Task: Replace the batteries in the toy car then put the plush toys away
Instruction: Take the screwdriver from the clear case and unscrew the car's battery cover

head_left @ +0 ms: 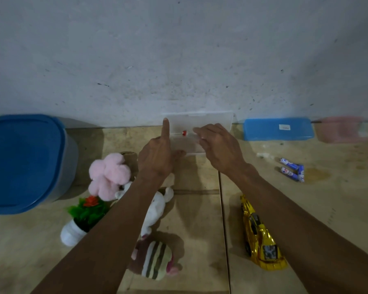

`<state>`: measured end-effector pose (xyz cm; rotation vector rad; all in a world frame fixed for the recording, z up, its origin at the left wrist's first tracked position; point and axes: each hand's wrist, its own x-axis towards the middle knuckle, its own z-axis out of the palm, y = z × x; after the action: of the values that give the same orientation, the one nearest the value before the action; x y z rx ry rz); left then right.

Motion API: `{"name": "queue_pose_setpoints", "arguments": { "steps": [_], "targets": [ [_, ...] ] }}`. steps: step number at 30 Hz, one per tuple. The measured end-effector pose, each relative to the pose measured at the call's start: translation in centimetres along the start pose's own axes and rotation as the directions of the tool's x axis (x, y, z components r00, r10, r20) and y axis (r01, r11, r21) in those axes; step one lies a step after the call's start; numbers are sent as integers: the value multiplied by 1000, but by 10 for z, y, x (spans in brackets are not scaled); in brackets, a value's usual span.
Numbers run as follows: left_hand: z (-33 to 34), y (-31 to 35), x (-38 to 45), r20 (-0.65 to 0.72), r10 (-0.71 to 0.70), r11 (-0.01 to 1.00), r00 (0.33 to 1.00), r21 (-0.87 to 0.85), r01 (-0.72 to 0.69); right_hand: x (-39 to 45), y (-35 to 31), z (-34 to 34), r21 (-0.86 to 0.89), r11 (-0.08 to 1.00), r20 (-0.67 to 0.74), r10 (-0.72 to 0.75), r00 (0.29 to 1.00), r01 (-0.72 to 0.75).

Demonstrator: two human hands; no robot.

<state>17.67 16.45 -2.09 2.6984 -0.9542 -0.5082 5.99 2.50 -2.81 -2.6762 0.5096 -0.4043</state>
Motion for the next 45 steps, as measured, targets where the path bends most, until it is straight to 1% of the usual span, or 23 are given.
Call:
{"name": "queue_pose_setpoints", "arguments": {
  "steps": [2,3,4,5,7,8,9,11,13,16,19,22,25,28,31,33,35,40,42,45],
  "targets": [
    [-1,1,0,6,-20,1000,1000,19,19,-3,-5,-9,208,972,-110,138,984,-113],
    [-2,1,-1,0,-18,999,1000,29,18,-5,-7,-15,331,927,-163,239,957,-175],
    [-2,1,-3,-9,-10,999,1000,37,11,-7,-9,-22,455,859,-191,350,917,-233],
    [-3,1,-5,-20,1,999,1000,38,-1,-10,-10,-28,566,771,-187,464,866,-291],
    [-5,1,-9,-40,17,1000,999,12,-17,-16,-10,-42,731,560,-97,651,753,-390],
    [-7,3,-12,-53,26,1000,998,2,-26,-20,-9,-48,787,463,-51,708,705,-408],
    [-8,4,-16,-71,33,999,997,1,-33,-25,-7,-54,827,386,-20,746,666,-409],
    [-12,8,-24,-107,40,999,993,5,-40,-37,-6,-70,879,286,9,788,615,-380],
    [-13,11,-32,-120,39,999,992,-14,-41,-51,-3,-84,911,226,26,802,597,-344],
    [-10,26,-51,-118,47,988,992,-141,-63,-78,5,-106,939,157,52,815,578,-305],
    [-4,53,-78,-136,59,960,989,-264,-94,-106,20,-124,948,116,70,832,551,-295],
    [11,89,-114,-132,88,940,987,-318,-127,-131,36,-141,956,77,88,844,530,-282],
    [35,127,-159,-60,57,941,997,-331,-73,-157,47,-153,947,67,117,837,534,-313],
    [62,157,-201,27,-6,957,1000,-290,14,-181,59,-160,937,50,149,838,526,-345],
    [86,183,-224,22,-10,986,1000,-165,14,-201,71,-163,923,34,182,839,514,-382],
    [99,197,-229,33,-32,997,999,-69,34,-212,78,-164,908,58,184,835,518,-416],
    [109,210,-229,60,-84,996,995,-8,85,-221,85,-164,895,79,186,828,528,-439],
    [116,232,-218,143,-214,977,966,22,213,-239,98,-170,877,98,201,814,545,-470],
    [117,235,-216,143,-239,971,960,54,234,-244,101,-173,878,88,207,816,540,-470],
    [110,240,-212,157,-258,966,953,11,259,-250,107,-175,878,83,209,819,535,-471]
  ]
}}
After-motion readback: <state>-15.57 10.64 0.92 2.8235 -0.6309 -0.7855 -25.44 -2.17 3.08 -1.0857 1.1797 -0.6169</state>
